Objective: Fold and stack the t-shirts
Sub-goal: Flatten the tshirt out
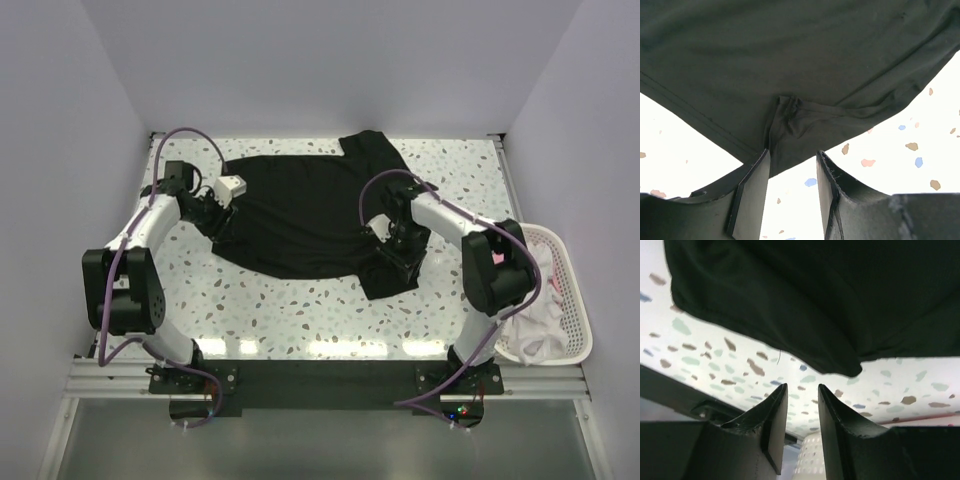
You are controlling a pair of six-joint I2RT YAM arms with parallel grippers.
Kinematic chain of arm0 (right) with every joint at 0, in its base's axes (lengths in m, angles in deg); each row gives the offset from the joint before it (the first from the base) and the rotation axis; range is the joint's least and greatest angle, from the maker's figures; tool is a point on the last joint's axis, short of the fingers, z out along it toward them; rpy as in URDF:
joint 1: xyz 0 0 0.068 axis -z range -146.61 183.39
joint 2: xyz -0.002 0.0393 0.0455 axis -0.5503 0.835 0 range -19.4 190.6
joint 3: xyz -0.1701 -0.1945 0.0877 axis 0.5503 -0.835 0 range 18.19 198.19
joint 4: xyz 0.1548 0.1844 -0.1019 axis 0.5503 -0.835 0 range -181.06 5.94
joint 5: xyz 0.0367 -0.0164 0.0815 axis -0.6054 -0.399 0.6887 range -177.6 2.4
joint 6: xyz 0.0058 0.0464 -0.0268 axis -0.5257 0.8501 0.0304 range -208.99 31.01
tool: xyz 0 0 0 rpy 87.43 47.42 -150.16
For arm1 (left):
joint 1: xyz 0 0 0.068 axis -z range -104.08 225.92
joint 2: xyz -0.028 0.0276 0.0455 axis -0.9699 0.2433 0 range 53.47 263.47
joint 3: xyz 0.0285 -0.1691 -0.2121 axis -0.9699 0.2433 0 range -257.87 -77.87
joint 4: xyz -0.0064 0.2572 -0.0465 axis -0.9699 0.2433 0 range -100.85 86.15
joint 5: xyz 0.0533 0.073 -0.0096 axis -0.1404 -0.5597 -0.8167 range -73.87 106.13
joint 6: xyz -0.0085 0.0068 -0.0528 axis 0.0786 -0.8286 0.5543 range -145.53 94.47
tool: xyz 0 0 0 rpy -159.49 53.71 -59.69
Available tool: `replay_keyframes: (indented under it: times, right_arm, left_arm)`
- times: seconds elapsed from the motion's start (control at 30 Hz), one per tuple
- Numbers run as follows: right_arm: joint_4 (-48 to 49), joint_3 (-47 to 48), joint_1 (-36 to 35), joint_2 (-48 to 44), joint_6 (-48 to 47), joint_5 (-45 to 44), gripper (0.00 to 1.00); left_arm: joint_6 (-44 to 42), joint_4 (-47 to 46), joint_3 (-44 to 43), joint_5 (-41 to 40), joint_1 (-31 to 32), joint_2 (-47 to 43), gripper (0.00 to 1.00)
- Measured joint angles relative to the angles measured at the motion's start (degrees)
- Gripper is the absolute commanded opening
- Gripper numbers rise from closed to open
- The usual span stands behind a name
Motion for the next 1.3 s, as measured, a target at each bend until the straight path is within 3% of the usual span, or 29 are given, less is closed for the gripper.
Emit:
replay_keyframes:
  times: [0.23, 0.43, 0.7, 0.8, 1.03, 1.3]
  right_arm:
    - [6.73, -2.47, -2.82, 4.92, 1.62, -5.16, 0.26]
    - [6.6, -6.43, -9.18, 4.66, 1.68, -8.24, 0.26]
    - [0.46, -7.1, -18.75, 2.01, 0.42, 0.96, 0.35]
    - [-2.89, -4.96, -18.4, 1.84, -0.74, 5.31, 0.41]
    - [-6.8, 1.81, -15.91, 0.46, -1.84, 10.1, 0.43]
    - [-5.64, 9.07, -3.89, 2.19, -0.07, 10.82, 0.43]
  left_arm:
    - [-0.46, -0.46, 1.77, -0.39, 0.0, -2.97, 0.47]
    - [-0.44, -0.57, 2.54, -0.57, -0.52, -4.63, 0.46]
    - [-3.08, 0.2, 4.55, -0.79, -0.9, -5.16, 0.46]
    - [-3.45, 0.13, 4.52, -0.87, -0.9, -4.68, 0.47]
    - [-2.99, -0.52, 1.09, -3.02, 0.81, 2.19, 0.51]
    - [-1.44, -1.75, -1.42, -4.98, 6.21, 8.04, 0.52]
